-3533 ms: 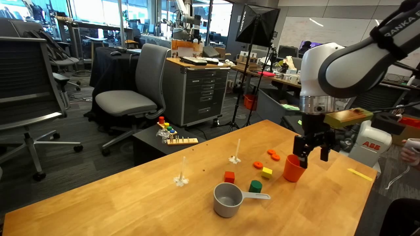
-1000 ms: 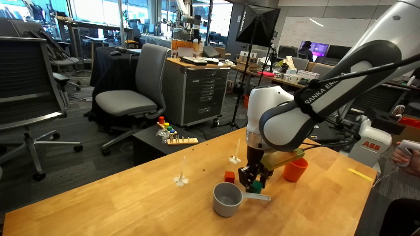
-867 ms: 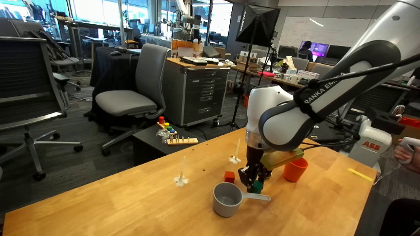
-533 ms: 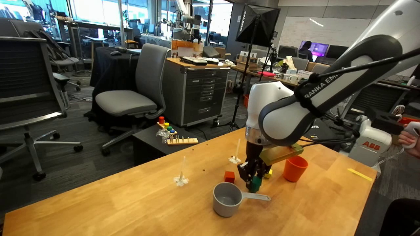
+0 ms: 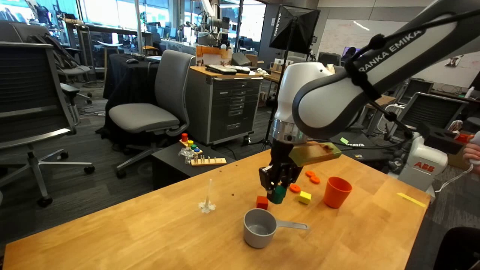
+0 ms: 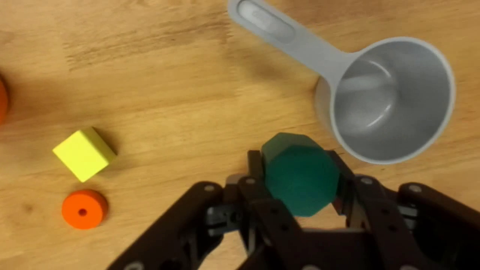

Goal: Put the cubes in the pot

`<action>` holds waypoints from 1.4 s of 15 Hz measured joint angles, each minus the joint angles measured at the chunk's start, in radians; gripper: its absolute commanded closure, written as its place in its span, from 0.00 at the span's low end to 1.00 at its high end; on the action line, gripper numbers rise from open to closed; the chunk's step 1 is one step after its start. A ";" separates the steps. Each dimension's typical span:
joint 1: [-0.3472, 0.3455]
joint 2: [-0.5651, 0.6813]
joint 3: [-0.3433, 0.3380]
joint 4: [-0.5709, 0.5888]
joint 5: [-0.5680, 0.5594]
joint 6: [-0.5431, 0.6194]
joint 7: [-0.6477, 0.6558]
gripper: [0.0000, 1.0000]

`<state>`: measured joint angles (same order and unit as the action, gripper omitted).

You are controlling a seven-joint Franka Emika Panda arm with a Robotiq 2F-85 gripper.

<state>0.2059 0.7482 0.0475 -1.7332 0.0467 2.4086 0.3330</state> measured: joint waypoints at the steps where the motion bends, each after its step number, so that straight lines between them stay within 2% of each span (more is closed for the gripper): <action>1: 0.001 -0.004 0.017 -0.001 0.006 -0.001 0.000 0.82; 5: 0.003 -0.002 0.074 -0.001 0.044 -0.017 -0.023 0.82; 6: 0.002 -0.001 0.080 0.000 0.054 -0.026 -0.035 0.32; 8: 0.002 0.002 0.082 0.001 0.066 -0.040 -0.052 0.25; 11: 0.002 0.004 0.082 0.005 0.067 -0.060 -0.057 0.01; 15: 0.032 0.003 0.078 0.010 0.062 -0.065 -0.037 0.00; 21: 0.134 -0.004 0.045 0.009 0.037 -0.070 0.128 0.00</action>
<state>0.3395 0.7441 0.0926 -1.7239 0.0836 2.3387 0.4614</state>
